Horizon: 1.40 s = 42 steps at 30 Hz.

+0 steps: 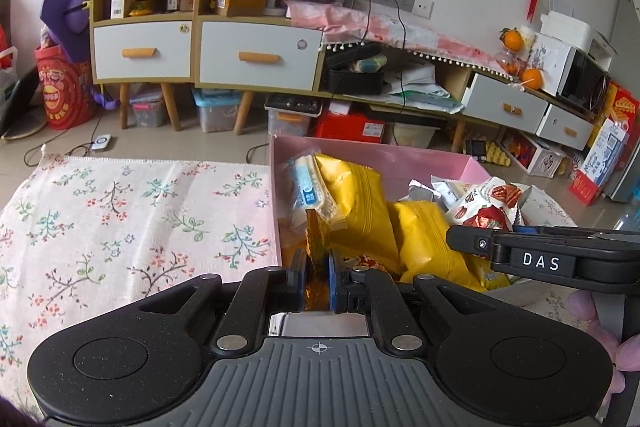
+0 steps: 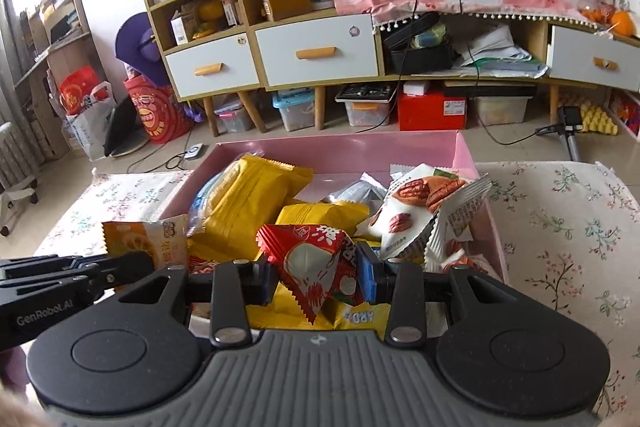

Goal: Organize snacks
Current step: 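Open both tools to drop the biscuit pack and red snack into the box, then move both open tools toward the pink pack and the wafer block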

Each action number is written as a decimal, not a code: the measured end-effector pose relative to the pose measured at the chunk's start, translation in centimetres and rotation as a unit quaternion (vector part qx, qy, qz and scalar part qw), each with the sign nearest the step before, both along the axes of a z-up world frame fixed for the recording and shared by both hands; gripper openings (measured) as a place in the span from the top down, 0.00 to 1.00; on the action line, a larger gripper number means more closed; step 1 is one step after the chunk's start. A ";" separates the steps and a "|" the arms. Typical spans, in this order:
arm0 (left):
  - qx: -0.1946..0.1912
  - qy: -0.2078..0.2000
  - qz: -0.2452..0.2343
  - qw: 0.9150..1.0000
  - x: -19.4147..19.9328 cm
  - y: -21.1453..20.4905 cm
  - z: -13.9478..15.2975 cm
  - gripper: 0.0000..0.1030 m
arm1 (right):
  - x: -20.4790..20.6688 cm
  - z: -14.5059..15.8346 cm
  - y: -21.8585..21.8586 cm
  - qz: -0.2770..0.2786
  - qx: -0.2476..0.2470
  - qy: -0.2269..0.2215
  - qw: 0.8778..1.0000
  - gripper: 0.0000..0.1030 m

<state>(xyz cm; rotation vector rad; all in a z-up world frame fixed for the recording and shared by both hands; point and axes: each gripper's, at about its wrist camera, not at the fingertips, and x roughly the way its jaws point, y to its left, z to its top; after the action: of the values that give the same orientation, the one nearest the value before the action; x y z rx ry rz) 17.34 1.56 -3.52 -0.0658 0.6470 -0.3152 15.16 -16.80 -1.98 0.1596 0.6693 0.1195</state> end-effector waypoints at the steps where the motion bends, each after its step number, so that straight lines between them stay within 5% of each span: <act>1: 0.003 -0.002 0.000 1.000 0.1 -0.1 0.0 0.92 | 0.0 0.0 0.0 -0.003 -0.003 0.000 1.000 0.65; 7: 0.015 -0.005 -0.009 1.000 0.0 -0.6 0.1 0.87 | -0.1 0.2 -0.3 -0.012 -0.006 -0.009 1.000 0.59; 11: 0.023 -0.007 -0.018 1.000 -0.4 -0.9 0.3 0.68 | -0.4 1.0 -0.4 -0.015 -0.005 -0.025 1.000 0.38; 15: 0.027 -0.017 -0.020 0.999 -1.2 -1.0 0.8 0.42 | -0.7 1.8 -0.7 -0.016 0.006 -0.038 0.999 0.33; 23: 0.033 -0.023 -0.030 0.999 -2.8 -0.8 1.8 0.15 | -1.4 2.6 -1.3 -0.025 0.009 -0.041 0.999 0.24; 42: 0.045 0.026 -0.026 0.998 -7.8 1.0 2.0 0.01 | -5.4 3.0 -0.5 -0.009 -0.018 -0.006 1.000 0.01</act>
<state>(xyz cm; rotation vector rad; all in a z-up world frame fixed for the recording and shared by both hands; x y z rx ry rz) 9.50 2.57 -1.54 0.0295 0.7144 -0.3347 9.79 -17.29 1.04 0.1298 0.6566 0.0906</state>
